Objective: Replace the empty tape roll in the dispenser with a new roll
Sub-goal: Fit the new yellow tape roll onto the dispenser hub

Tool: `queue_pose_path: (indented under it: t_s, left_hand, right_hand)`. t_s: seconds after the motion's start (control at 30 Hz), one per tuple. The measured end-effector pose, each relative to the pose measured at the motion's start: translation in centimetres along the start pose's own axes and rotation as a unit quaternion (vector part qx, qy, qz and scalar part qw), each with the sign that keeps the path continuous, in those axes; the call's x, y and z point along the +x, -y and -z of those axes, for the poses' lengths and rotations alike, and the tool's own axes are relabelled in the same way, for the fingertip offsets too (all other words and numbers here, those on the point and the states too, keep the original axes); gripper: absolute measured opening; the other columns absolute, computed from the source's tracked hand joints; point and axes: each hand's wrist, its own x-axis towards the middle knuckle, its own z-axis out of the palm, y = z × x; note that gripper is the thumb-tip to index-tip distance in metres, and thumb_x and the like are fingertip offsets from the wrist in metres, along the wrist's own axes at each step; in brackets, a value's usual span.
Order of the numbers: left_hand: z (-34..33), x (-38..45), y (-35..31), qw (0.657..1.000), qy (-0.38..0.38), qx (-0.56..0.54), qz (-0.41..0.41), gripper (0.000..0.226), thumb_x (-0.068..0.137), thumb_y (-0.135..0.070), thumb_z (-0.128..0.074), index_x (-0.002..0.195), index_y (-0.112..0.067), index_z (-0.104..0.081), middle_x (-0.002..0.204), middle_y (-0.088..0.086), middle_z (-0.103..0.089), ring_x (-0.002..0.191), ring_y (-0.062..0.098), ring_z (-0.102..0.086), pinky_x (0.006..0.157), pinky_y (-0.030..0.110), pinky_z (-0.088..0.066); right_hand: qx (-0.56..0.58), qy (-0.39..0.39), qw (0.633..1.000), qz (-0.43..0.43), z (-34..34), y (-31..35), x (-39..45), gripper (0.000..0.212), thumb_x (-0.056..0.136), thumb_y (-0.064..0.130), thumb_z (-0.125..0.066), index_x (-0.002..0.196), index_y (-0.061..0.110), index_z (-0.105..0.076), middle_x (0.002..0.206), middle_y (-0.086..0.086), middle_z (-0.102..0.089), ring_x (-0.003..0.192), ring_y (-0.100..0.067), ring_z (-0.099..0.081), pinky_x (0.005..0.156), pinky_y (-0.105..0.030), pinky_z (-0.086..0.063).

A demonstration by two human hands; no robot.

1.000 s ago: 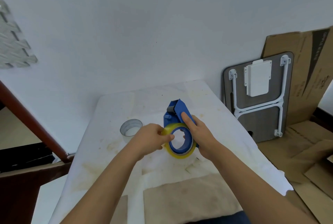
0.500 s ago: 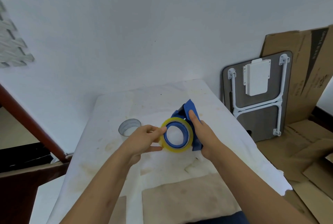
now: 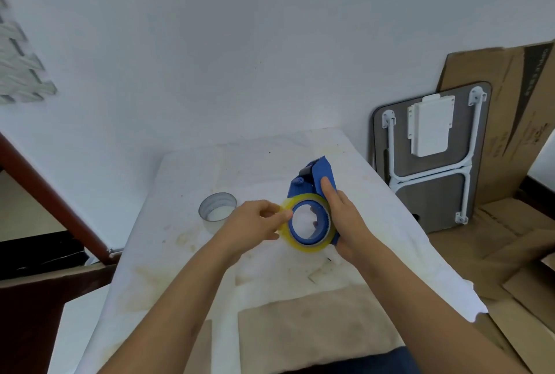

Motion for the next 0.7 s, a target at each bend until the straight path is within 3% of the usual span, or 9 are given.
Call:
queue_pose_path:
  t_s: [0.07,0.2,0.27,0.33,0.4,0.47,0.53,0.6,0.7]
  left_hand:
    - [-0.4,-0.3,0.2,0.998,0.019,-0.054,0.012,0.03,0.089,-0.031,-0.073,0.11,-0.011,-0.067,0.11,0.005,-0.069,0.099,0.019,-0.072,0.088,0.029,-0.06]
    - [-2.4,-1.0,1.1,0.984,0.032,-0.166,0.054,0.037,0.084,-0.026,-0.079,0.11,-0.009,-0.059,0.115,0.009,-0.068,0.099,0.019,-0.074,0.091,0.033,-0.06]
    - [-2.8,-1.1,1.4,0.987,0.031,-0.149,0.056,0.04,0.082,-0.033,-0.08,0.109,-0.013,-0.058,0.115,0.006,-0.068,0.099,0.017,-0.072,0.091,0.034,-0.059]
    - [-2.3,-1.2,1.3,0.997,0.037,-0.063,0.037,0.046,0.08,-0.048,-0.076,0.112,-0.02,-0.059,0.117,-0.002,-0.065,0.103,0.014,-0.068,0.091,0.034,-0.058]
    - [-1.2,-1.2,0.6,1.0,0.005,0.015,-0.014,0.051,0.083,-0.055,-0.07,0.123,-0.027,-0.057,0.122,-0.009,-0.06,0.107,0.009,-0.063,0.087,0.029,-0.055]
    - [0.2,-1.3,-0.3,0.99,-0.045,0.052,-0.121,0.046,0.089,-0.044,-0.068,0.131,-0.033,-0.055,0.126,-0.013,-0.057,0.111,0.003,-0.058,0.089,0.024,-0.051]
    - [1.5,-1.4,-1.3,0.967,-0.023,0.109,-0.227,0.043,0.092,-0.033,-0.068,0.132,-0.037,-0.056,0.124,-0.024,-0.056,0.113,-0.007,-0.051,0.094,0.012,-0.044]
    - [2.2,-1.6,-1.9,0.947,0.018,0.175,-0.268,0.04,0.091,-0.032,-0.069,0.129,-0.041,-0.059,0.122,-0.031,-0.055,0.111,-0.017,-0.044,0.089,0.003,-0.036]
    - [2.2,-1.3,-2.1,0.944,0.024,0.169,-0.283,0.032,0.087,-0.036,-0.072,0.118,-0.042,-0.067,0.117,-0.03,-0.061,0.113,-0.01,-0.047,0.088,0.007,-0.037]
  right_hand:
    - [0.04,-0.006,0.999,0.028,0.0,-0.2,-0.1,0.038,0.088,0.055,-0.058,0.113,0.026,-0.059,0.115,-0.007,-0.07,0.102,-0.024,-0.069,0.085,-0.043,-0.057]
    - [0.147,-0.006,0.989,0.026,-0.1,-0.4,0.2,0.053,0.076,0.062,-0.057,0.121,0.032,-0.056,0.117,0.0,-0.07,0.108,-0.019,-0.066,0.09,-0.046,-0.054]
    - [0.151,-0.004,0.988,0.024,-0.2,-0.3,0.2,0.036,0.084,0.06,-0.053,0.111,0.037,-0.057,0.115,0.001,-0.069,0.105,-0.018,-0.066,0.09,-0.045,-0.053]
    - [0.145,-0.002,0.989,0.018,0.0,-0.3,0.1,0.027,0.09,0.057,-0.05,0.106,0.037,-0.058,0.111,0.002,-0.07,0.102,-0.017,-0.067,0.087,-0.042,-0.052]
    - [0.129,0.006,0.992,0.019,0.4,-0.4,-0.1,0.029,0.089,0.057,-0.052,0.107,0.036,-0.059,0.108,0.002,-0.072,0.101,-0.018,-0.068,0.087,-0.04,-0.051]
    - [0.116,0.017,0.993,0.023,0.6,-0.4,-0.4,0.041,0.08,0.06,-0.057,0.112,0.035,-0.061,0.106,0.001,-0.074,0.103,-0.021,-0.069,0.089,-0.042,-0.05]
    - [0.102,0.035,0.994,0.025,0.6,-0.4,-0.8,0.046,0.072,0.061,-0.057,0.11,0.035,-0.063,0.105,-0.001,-0.075,0.105,-0.024,-0.069,0.093,-0.044,-0.05]
    - [0.097,0.066,0.993,0.02,0.5,-0.2,-1.2,0.042,0.073,0.062,-0.055,0.103,0.036,-0.069,0.101,0.0,-0.078,0.102,-0.024,-0.07,0.096,-0.045,-0.049]
    - [0.071,0.107,0.992,0.014,0.4,0.1,-1.8,0.042,0.076,0.064,-0.051,0.102,0.037,-0.073,0.099,0.0,-0.079,0.096,-0.021,-0.071,0.091,-0.043,-0.05]
